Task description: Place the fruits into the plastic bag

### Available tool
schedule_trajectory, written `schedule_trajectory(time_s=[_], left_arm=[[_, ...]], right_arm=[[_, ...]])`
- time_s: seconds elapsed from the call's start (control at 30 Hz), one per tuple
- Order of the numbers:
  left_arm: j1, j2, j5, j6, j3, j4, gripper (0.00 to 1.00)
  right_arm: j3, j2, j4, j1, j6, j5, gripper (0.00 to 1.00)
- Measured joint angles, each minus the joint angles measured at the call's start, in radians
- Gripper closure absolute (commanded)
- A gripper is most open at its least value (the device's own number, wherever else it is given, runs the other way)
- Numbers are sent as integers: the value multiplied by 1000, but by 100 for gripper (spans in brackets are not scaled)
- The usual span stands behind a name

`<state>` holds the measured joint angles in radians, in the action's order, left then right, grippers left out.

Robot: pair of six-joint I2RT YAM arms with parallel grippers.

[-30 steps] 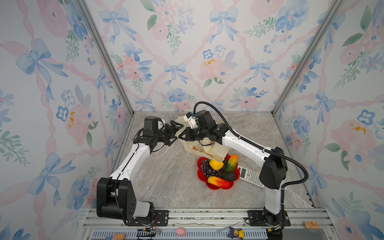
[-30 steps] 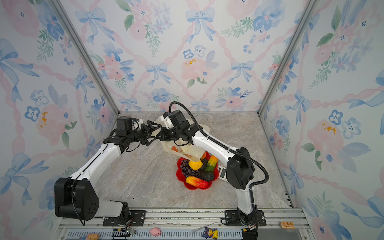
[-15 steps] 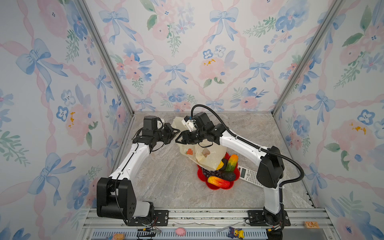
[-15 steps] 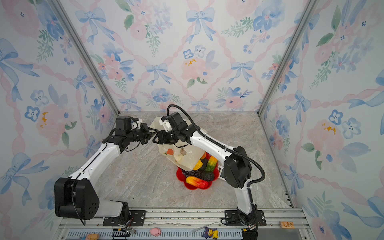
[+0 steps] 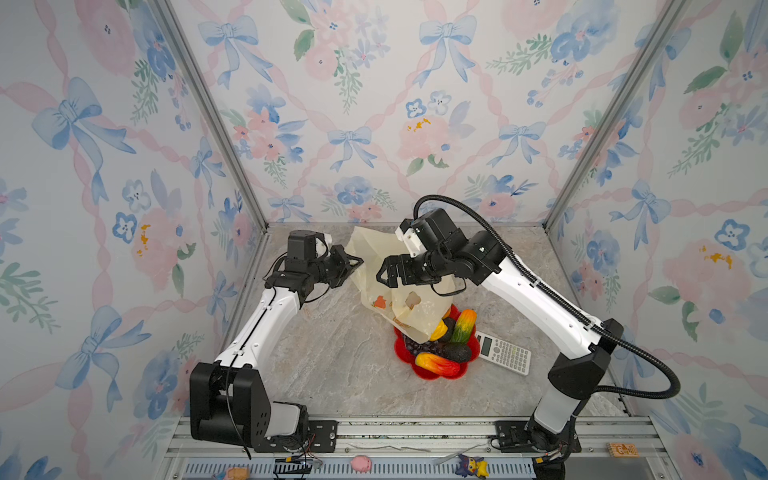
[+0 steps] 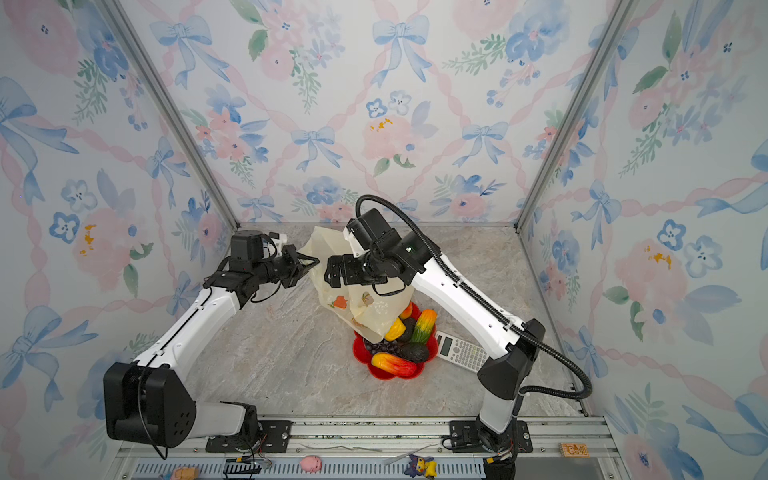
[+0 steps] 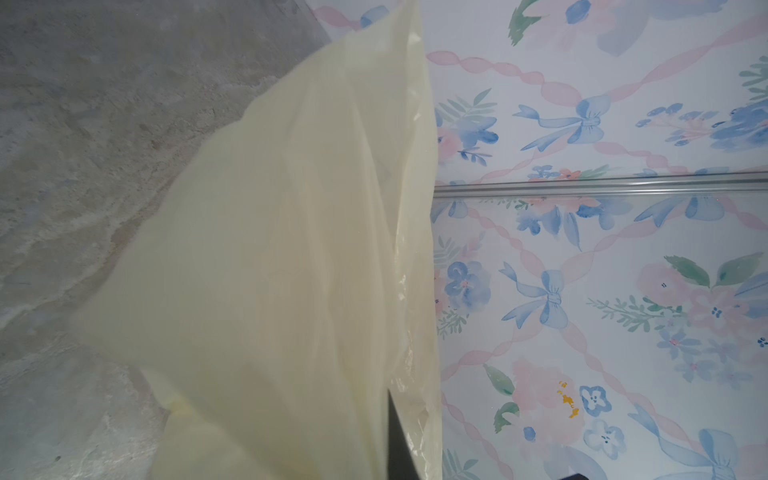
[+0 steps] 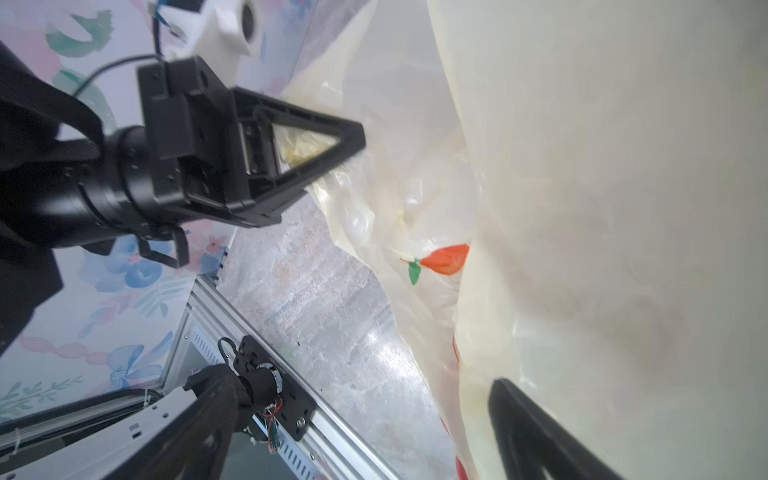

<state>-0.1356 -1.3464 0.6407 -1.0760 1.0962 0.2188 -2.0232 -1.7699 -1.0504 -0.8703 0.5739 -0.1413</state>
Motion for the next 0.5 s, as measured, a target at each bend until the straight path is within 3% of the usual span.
schedule_trajectory(time_s=[0.2, 0.5], left_arm=[[-19, 21, 0, 1, 18, 0, 100], [-35, 32, 3, 1, 19, 8, 100]], right_arm=[[50, 1, -99, -71, 78, 58, 0], [72, -70, -98, -77, 76, 142, 6]])
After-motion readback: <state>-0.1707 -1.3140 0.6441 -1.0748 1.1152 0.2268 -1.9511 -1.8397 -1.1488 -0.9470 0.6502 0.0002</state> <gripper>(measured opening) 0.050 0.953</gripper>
